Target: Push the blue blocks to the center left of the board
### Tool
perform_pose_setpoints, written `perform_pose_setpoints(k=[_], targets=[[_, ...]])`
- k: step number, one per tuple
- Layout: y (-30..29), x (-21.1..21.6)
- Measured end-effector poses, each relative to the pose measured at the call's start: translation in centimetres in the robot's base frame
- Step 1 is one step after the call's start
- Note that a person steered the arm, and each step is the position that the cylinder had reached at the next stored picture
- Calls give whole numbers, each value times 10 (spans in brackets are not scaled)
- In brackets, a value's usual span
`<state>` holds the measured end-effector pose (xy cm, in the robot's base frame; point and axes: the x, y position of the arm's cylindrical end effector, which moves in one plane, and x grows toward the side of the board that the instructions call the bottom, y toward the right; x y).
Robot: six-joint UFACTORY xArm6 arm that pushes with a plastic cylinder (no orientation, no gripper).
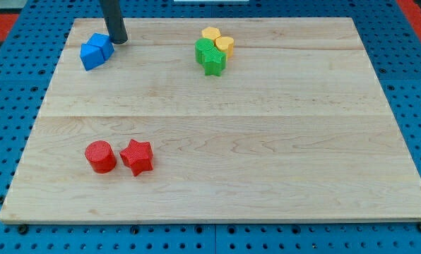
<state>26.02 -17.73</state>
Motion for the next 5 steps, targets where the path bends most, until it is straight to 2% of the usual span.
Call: perform_pose_setpoints(k=[1,2,4,5], targets=[[-6,12],[-12,-14],[-31,46],[-34,31]])
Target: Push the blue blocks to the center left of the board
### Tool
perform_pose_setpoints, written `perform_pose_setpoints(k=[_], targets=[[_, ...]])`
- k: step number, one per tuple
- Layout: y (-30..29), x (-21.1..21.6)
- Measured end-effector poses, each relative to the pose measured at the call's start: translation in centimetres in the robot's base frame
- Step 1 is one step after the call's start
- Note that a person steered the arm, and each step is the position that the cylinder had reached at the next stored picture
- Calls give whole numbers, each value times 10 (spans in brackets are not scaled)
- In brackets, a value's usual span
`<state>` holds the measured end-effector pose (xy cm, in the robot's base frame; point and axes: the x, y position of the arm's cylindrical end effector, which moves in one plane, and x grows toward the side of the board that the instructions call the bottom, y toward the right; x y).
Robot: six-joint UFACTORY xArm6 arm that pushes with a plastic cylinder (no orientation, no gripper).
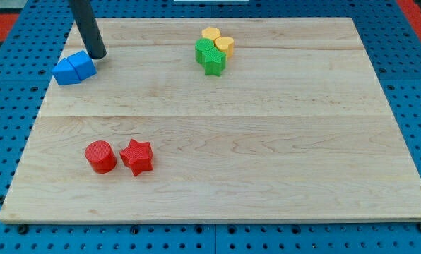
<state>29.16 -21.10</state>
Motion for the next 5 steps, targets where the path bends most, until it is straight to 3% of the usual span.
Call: perform_pose_setpoints(k=[2,5], targets=[[-67,34],[-42,80]])
